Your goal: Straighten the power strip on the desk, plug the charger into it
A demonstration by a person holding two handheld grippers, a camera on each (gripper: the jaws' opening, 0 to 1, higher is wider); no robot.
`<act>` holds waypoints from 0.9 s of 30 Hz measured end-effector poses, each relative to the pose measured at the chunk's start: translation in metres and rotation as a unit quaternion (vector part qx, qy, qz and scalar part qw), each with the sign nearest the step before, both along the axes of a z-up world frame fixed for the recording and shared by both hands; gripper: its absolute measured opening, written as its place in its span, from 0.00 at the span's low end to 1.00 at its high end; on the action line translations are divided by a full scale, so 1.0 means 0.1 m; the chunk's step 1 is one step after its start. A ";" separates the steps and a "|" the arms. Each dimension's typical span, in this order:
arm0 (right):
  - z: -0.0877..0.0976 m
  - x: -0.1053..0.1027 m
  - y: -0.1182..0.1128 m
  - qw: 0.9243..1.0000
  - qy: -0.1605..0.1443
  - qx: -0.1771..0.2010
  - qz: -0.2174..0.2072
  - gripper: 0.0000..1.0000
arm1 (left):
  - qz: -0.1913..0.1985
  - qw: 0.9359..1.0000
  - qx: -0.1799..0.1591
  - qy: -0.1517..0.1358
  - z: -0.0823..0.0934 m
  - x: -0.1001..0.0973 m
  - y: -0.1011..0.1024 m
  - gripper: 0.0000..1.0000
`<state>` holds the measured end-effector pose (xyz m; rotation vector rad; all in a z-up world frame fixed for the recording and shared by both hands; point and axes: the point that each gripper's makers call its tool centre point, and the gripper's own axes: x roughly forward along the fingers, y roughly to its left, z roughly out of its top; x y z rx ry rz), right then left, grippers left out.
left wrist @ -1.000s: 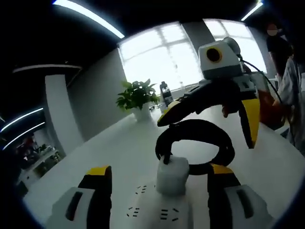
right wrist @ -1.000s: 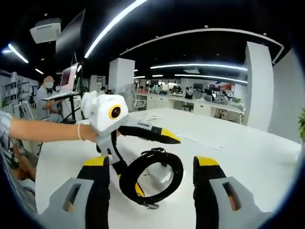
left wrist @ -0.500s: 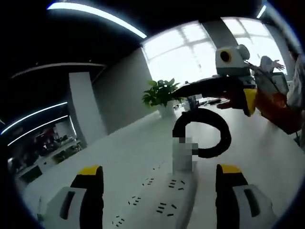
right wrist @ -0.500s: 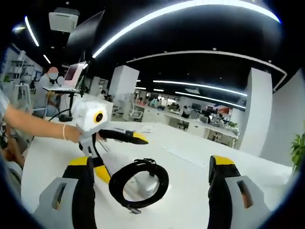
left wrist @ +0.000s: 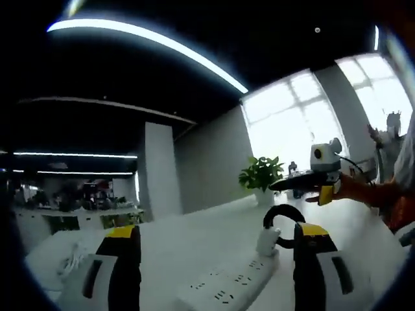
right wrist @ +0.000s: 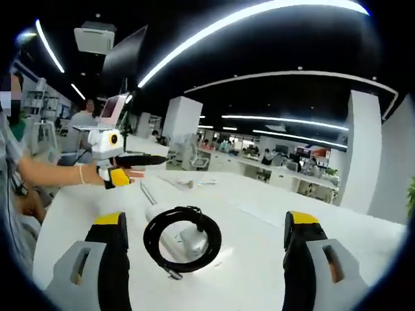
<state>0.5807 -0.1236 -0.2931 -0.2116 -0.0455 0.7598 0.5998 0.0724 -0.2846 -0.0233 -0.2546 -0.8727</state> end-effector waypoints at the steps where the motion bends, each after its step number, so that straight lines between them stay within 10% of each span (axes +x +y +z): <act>1: 0.01 0.01 -0.02 1.000 0.001 0.014 -0.002 1.00 | 0.002 1.000 -0.006 -0.003 0.04 -0.04 0.01 0.99; 5: 0.02 0.00 -0.11 0.999 0.003 0.036 -0.010 1.00 | 0.005 1.000 -0.001 0.007 0.06 -0.12 -0.01 0.99; 11: -0.09 0.04 -0.35 0.997 0.022 -0.019 -0.078 0.99 | 0.051 0.993 0.046 0.100 -0.25 0.01 0.08 0.99; 27: -0.03 -0.10 -0.39 0.997 0.017 -0.002 -0.069 0.98 | 0.100 0.985 0.071 0.119 -0.31 -0.13 0.27 0.99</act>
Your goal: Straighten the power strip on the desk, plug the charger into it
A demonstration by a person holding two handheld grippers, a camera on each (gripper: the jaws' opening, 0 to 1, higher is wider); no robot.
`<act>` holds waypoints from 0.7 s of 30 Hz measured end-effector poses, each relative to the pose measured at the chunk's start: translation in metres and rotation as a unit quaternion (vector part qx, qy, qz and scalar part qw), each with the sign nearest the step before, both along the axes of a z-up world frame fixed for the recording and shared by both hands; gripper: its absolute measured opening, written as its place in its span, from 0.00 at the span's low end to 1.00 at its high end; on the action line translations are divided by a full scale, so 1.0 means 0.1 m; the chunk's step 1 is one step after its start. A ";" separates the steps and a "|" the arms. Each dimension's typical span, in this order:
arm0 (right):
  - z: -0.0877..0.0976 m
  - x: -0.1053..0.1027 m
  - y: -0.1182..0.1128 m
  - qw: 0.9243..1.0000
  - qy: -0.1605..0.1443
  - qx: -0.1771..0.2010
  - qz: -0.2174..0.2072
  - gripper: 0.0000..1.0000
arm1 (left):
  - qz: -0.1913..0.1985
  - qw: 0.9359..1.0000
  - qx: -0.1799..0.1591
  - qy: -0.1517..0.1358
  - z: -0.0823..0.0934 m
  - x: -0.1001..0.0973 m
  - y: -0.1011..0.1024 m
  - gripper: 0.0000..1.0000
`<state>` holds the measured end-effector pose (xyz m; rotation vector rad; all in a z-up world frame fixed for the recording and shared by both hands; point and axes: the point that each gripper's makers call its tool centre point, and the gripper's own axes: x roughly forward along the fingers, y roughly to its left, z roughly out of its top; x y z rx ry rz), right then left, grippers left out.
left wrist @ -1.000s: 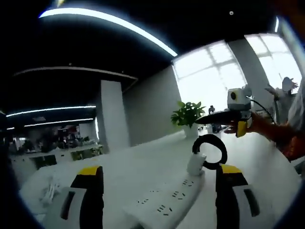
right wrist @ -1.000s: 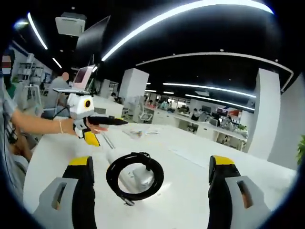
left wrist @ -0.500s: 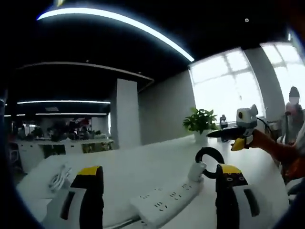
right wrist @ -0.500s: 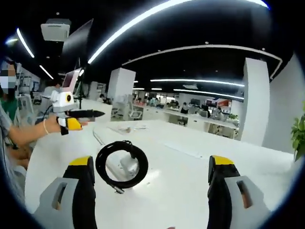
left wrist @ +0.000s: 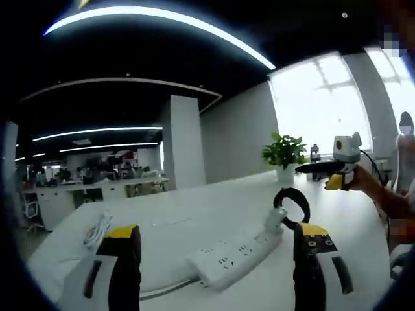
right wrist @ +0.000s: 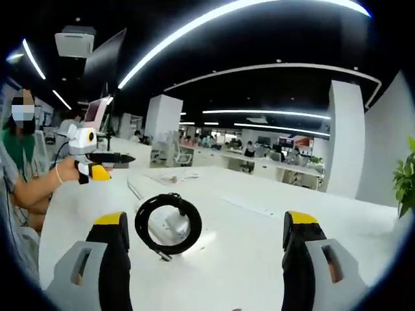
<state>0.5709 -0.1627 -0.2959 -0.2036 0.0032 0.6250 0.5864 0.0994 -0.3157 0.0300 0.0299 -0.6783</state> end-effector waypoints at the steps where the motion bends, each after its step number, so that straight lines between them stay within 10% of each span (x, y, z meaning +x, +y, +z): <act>1: 0.00 0.00 0.00 1.000 -0.001 0.000 0.001 0.98 | 0.003 1.000 0.003 -0.001 -0.01 -0.01 0.02 0.99; 21: 0.10 0.10 0.04 0.998 -0.041 0.000 0.055 0.96 | 0.035 0.999 0.024 0.018 -0.26 -0.21 0.23 0.99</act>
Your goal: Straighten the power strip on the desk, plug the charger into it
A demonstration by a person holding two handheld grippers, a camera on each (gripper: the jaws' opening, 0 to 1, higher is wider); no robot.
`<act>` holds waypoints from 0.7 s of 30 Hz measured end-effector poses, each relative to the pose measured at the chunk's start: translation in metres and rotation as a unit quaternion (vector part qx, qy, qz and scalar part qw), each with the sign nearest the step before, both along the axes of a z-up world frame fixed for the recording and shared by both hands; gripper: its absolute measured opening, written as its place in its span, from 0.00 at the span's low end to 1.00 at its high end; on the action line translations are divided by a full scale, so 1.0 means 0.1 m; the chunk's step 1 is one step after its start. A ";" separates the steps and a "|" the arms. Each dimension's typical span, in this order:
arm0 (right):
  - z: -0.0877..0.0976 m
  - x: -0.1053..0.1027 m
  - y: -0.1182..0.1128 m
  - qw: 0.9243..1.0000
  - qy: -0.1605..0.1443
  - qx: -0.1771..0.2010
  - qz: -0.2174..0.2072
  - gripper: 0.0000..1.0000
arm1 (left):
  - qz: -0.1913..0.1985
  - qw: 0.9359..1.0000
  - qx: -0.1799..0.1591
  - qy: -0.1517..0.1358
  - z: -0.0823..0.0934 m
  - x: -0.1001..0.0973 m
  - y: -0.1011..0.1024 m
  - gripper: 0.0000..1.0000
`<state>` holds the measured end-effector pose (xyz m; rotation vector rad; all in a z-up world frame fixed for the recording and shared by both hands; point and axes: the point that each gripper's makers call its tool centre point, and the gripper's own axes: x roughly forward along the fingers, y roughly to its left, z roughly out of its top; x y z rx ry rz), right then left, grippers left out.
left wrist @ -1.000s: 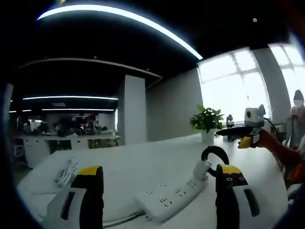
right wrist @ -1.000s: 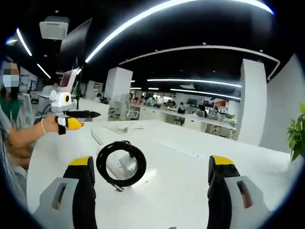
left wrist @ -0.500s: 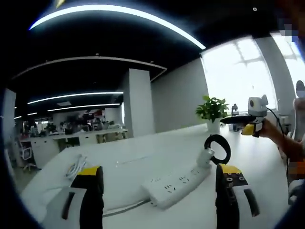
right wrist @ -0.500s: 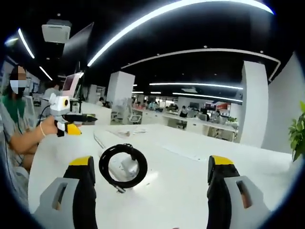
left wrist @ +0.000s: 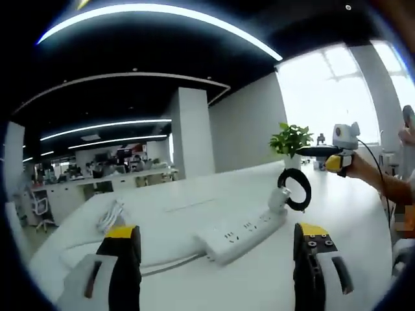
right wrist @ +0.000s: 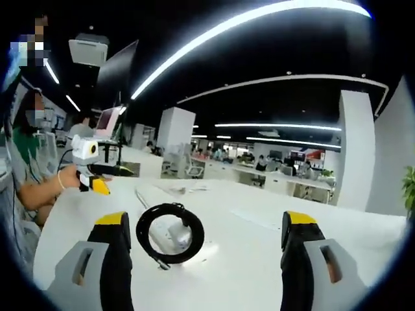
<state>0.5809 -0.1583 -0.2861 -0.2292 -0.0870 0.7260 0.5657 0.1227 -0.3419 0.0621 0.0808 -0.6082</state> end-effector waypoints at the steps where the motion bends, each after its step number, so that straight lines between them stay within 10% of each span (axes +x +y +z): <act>1: 0.00 0.02 0.01 1.000 -0.004 -0.006 0.003 0.96 | 0.000 1.000 0.001 -0.001 0.00 -0.02 0.00 0.99; 15: 0.08 0.22 0.19 0.995 -0.015 -0.030 0.095 0.86 | -0.008 1.000 0.004 -0.006 0.02 -0.07 -0.02 0.99; 21: -0.17 0.36 0.28 0.986 0.014 -0.133 0.103 0.83 | -0.012 1.000 -0.005 -0.016 0.11 -0.18 -0.03 0.99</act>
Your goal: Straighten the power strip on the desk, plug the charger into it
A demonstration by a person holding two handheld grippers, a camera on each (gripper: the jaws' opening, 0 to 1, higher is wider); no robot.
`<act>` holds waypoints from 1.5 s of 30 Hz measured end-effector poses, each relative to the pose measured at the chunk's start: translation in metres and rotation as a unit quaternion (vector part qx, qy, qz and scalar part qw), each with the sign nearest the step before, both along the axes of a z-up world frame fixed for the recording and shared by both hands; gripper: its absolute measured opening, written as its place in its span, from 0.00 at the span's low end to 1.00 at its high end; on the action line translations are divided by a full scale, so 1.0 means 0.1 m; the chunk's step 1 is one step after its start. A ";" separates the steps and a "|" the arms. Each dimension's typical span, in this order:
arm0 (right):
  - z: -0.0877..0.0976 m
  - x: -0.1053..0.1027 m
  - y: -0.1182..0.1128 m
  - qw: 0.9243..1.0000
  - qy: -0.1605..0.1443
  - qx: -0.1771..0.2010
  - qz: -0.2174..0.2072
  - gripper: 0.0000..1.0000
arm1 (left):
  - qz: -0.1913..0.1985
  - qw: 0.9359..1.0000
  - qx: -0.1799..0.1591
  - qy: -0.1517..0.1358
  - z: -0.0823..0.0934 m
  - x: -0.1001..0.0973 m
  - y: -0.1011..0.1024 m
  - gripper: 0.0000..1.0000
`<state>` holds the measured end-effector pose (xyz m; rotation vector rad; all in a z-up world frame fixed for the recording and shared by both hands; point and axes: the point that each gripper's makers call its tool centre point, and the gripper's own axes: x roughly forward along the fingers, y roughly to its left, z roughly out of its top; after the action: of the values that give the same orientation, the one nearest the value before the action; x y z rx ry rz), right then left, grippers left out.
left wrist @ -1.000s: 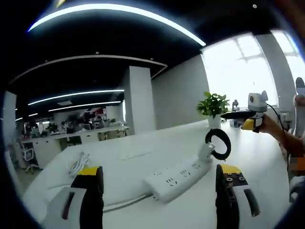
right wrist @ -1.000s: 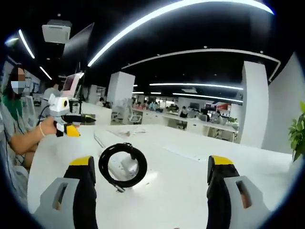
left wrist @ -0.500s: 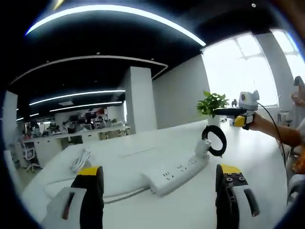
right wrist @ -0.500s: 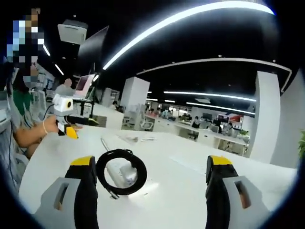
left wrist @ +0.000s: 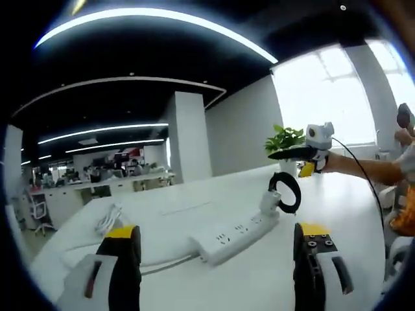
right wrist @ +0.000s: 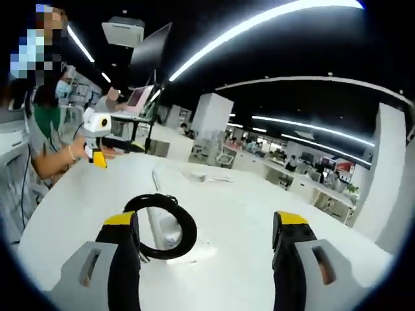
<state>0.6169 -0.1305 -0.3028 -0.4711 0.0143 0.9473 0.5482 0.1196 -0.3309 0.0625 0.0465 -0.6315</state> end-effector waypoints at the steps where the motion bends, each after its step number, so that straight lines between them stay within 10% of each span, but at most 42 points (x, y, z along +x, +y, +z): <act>1: -0.03 0.01 0.02 1.000 -0.002 -0.017 0.004 0.82 | 0.000 1.000 -0.001 -0.004 0.02 -0.02 -0.01 0.99; 10: -0.21 0.09 0.24 0.990 -0.012 -0.136 0.021 0.80 | -0.012 1.000 0.003 -0.015 0.06 -0.08 -0.07 0.99; 23: -0.28 0.13 0.49 0.981 -0.014 -0.187 0.051 0.76 | -0.014 1.000 0.004 -0.003 -0.05 -0.10 -0.09 0.99; 45: -0.61 -0.09 0.69 0.945 0.076 -0.298 0.113 0.39 | -0.020 1.000 0.005 0.009 -0.15 -0.13 -0.15 0.99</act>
<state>0.6083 -0.0620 -0.3636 -0.9719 0.4034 1.2037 0.5350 0.1050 -0.3461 0.0683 0.0669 -0.6716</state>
